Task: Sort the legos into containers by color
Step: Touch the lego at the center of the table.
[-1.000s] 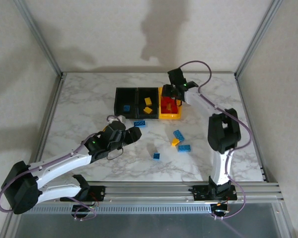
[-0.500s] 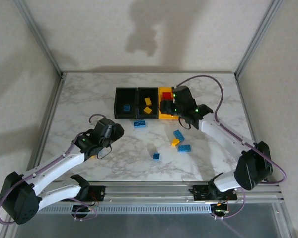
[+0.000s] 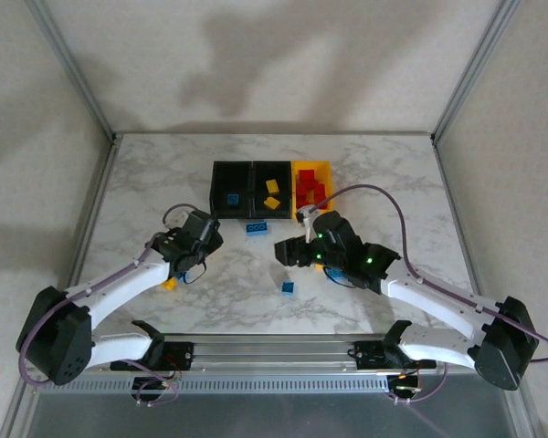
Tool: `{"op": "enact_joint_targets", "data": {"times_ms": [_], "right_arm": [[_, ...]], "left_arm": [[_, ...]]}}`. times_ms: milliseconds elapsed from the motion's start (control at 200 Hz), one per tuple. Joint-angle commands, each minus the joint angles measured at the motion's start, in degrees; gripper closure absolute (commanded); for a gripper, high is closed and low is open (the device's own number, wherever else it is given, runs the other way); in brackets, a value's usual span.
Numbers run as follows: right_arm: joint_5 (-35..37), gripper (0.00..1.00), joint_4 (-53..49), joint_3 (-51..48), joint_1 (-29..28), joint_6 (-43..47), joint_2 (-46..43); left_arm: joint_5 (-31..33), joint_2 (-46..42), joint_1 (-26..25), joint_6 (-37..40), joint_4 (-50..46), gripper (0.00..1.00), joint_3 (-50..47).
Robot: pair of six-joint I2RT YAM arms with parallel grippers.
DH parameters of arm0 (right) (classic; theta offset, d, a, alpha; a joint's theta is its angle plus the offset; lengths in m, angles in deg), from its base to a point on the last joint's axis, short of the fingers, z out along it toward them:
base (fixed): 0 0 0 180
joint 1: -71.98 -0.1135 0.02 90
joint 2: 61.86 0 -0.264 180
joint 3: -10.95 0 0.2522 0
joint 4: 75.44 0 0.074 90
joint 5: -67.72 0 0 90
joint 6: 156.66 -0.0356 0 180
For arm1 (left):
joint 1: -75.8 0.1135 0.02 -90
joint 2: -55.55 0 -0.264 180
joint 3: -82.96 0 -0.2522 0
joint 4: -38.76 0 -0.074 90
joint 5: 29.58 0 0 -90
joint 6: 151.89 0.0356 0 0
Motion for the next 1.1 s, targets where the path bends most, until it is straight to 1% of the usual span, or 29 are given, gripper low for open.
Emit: {"op": "enact_joint_targets", "data": {"times_ms": [0,30,65,175,335,456,686,746,836,1006,1096], "right_arm": [[-1.7,0.35,4.6,-1.6,-2.8,-0.8,-1.4],[-1.6,0.36,5.0,-2.1,-3.1,-1.0,-1.6],[-1.4,0.36,5.1,-2.5,-3.3,-1.2,-1.9],[-1.1,0.36,5.1,-3.3,-3.5,-1.8,-3.5],[-0.3,0.36,4.2,-4.2,-3.5,-2.6,-6.1],[-0.4,0.36,3.7,-4.3,-3.5,-2.8,-7.8],[-0.9,0.36,3.6,-3.9,-3.5,-2.9,-8.6],[-1.0,0.36,3.6,-4.0,-3.5,-2.9,-8.6],[-0.6,0.37,3.5,-3.9,-3.5,-2.9,-8.4],[0.1,0.37,3.0,-3.6,-3.5,-2.6,-8.0],[0.2,0.37,3.2,-3.6,-3.4,-2.5,-7.7]], "left_arm": [[2.7,2.7,0.5,-2.3,1.1,0.31,2.1],[2.8,3.6,0.5,-2.5,1.6,0.3,2.3],[3.3,4.7,0.5,-2.8,2.1,0.27,2.6],[4.6,9.2,0.6,-2.9,3.0,0.24,4.5],[6.1,14.6,0.8,-2.9,3.6,0.24,7.1],[7.8,17.6,1.0,-2.7,3.4,0.28,8.4],[9.0,21.7,1.6,-2.5,4.2,0.31,8.7],[8.8,22.7,1.7,-2.2,4.7,0.32,8.7],[8.6,24.0,1.7,-1.7,5.0,0.37,9.0],[6.8,25.2,1.9,-1.2,6.1,0.37,8.3],[6.5,24.9,1.9,-1.2,6.0,0.43,8.2]]}}
